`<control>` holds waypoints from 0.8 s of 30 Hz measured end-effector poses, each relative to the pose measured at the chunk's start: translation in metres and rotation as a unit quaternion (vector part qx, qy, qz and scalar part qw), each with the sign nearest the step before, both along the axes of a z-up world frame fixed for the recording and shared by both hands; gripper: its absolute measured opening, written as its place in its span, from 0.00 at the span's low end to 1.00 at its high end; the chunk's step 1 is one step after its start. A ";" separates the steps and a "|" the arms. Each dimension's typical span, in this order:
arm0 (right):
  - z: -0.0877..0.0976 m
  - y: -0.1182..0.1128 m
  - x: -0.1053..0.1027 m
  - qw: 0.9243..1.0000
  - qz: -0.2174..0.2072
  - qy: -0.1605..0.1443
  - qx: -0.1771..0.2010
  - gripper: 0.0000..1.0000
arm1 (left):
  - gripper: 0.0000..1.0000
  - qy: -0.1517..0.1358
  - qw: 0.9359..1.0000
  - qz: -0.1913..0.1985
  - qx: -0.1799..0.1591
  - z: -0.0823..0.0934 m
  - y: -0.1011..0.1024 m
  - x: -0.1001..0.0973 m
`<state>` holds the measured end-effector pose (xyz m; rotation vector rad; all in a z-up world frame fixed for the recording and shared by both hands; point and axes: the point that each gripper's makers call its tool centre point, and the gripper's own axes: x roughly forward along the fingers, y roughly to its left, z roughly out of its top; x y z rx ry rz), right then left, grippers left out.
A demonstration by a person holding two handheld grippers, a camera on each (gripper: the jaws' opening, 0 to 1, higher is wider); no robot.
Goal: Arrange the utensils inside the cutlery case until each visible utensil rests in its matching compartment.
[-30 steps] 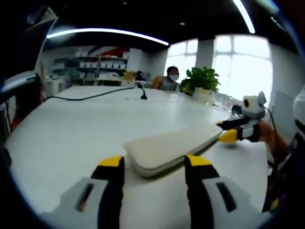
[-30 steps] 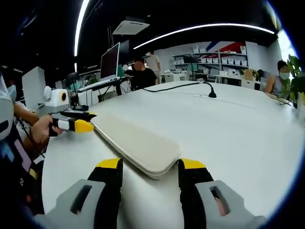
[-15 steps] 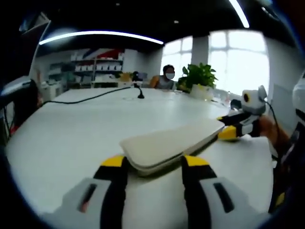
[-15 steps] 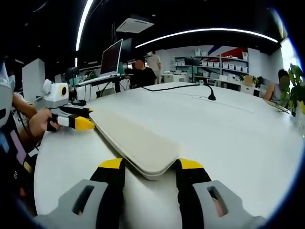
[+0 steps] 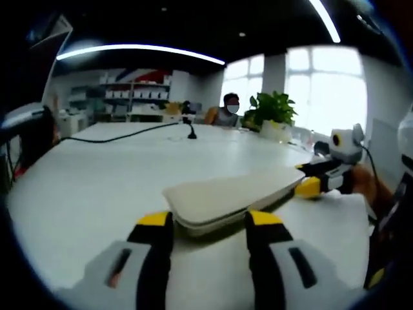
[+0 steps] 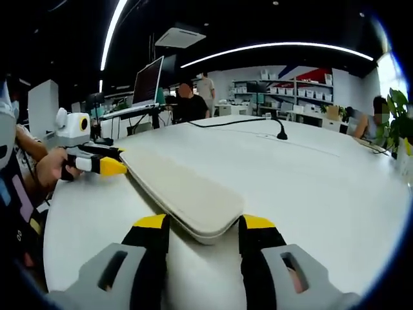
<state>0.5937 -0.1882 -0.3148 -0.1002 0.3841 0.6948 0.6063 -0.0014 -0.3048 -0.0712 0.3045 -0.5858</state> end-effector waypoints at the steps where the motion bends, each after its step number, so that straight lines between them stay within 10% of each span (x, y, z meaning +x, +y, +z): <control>1: 0.001 -0.001 0.001 1.000 0.000 -0.003 -0.001 0.44 | 0.48 -0.001 1.000 0.000 -0.001 0.001 -0.001 0.001; 24: 0.009 -0.025 0.037 1.000 -0.018 -0.024 -0.011 0.45 | 0.48 -0.004 0.999 -0.021 0.035 0.001 -0.030 0.041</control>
